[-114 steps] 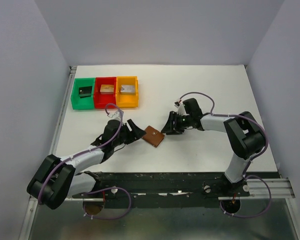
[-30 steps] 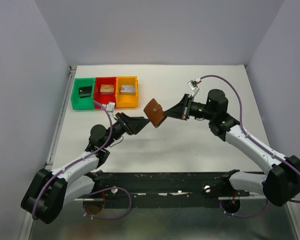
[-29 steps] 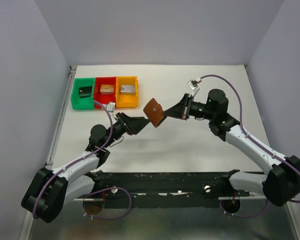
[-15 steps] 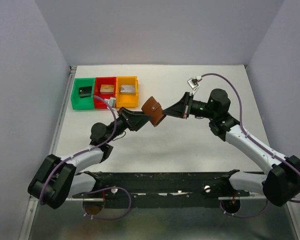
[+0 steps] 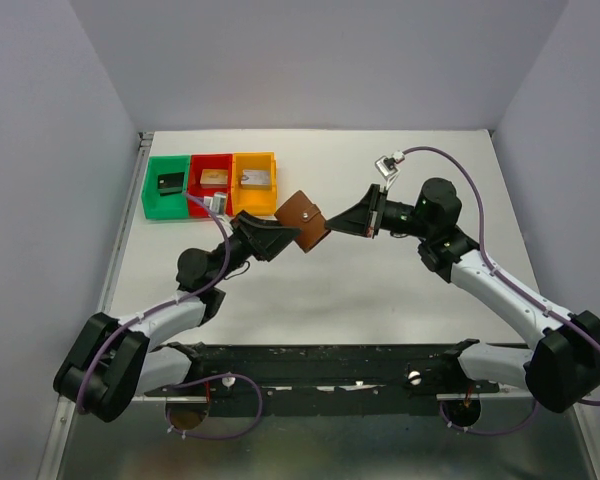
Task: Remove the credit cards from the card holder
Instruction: Open the card holder.
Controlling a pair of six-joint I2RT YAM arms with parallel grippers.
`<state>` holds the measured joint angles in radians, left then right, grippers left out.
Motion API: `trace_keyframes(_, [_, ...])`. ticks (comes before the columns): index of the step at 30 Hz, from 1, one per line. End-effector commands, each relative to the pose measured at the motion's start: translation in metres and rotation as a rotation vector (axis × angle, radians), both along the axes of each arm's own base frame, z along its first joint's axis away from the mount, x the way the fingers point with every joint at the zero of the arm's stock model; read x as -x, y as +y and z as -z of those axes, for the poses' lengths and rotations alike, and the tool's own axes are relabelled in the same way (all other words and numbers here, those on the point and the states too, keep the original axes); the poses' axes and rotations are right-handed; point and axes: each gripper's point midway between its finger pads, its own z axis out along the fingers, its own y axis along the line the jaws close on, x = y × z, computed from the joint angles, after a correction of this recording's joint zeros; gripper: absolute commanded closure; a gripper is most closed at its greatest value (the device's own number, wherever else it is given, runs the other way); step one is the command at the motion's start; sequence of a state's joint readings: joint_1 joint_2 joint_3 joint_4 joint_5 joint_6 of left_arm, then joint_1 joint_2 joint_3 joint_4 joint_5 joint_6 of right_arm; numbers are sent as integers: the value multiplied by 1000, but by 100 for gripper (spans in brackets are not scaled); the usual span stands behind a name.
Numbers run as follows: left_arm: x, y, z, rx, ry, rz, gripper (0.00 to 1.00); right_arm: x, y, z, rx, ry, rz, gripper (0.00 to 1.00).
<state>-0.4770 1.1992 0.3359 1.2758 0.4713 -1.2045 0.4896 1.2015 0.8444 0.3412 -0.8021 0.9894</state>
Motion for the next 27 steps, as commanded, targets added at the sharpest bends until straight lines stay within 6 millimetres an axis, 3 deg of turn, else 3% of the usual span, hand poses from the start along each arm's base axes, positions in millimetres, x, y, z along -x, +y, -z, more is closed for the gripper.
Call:
trace_keyframes(1, [3,11,-19,19,-90,-66,16,1,1,12,10,-7,-22,100])
trace_keyframes(12, [4,11,-26,25,-102,-70,29,0,2,23,24,10,-31,100])
trace_keyframes(27, [4,14,-18,-13,-77,-92,51,0,1,27,28,11,-27,100])
